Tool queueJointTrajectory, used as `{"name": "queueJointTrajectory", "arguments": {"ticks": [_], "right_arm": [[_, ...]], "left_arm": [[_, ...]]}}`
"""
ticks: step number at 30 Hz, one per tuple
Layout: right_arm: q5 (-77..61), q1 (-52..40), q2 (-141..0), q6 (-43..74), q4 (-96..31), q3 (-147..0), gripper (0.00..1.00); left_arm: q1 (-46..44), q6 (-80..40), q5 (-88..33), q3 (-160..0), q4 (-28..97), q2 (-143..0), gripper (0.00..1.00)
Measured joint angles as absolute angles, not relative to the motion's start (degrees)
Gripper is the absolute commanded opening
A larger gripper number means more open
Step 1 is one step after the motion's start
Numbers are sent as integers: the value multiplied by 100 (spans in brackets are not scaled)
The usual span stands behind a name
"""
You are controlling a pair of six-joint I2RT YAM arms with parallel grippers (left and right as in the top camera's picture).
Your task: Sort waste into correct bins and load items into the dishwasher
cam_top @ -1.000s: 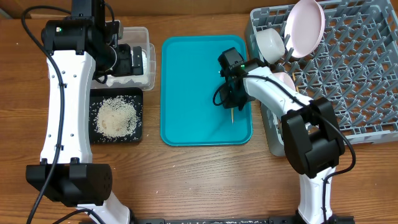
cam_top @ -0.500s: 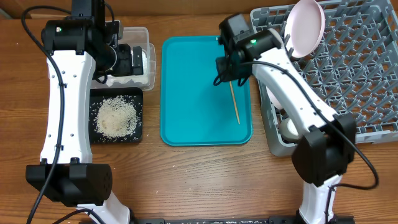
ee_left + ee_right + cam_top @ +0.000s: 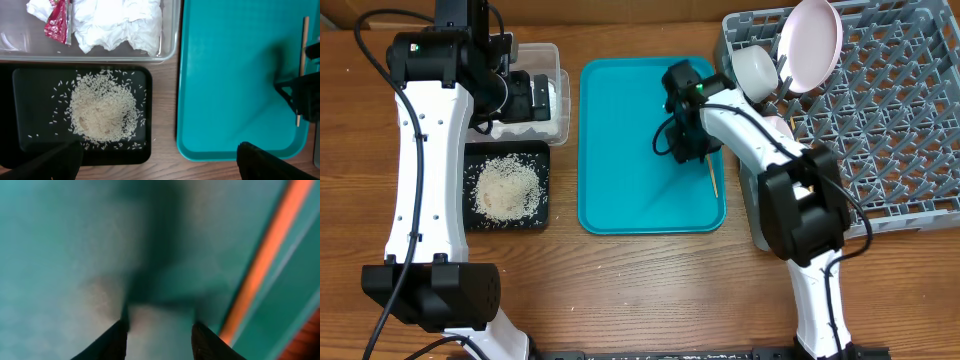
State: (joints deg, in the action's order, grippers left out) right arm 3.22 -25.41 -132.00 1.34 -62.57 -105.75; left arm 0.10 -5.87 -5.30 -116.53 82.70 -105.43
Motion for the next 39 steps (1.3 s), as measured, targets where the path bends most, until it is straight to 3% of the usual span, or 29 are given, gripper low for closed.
{"name": "queueJointTrajectory", "arguments": {"ticks": [5,16,24,39], "right_arm": [[318,-2521,-13218,8,-6217,-10573,37],[707,-2510,-13218,-23,-6246,-10731,49],[860,-2421,-13218,-23,-6042,-10790,50],[58,-1951,-13214,-274,-5964,-10720,40]], "left_arm": [[10,-587,-528,-11653,8270,-10543,100],[10,-587,-528,-11653,8267,-10543,100],[10,-587,-528,-11653,8267,-10543,100],[10,-587,-528,-11653,8270,-10543,100]]}}
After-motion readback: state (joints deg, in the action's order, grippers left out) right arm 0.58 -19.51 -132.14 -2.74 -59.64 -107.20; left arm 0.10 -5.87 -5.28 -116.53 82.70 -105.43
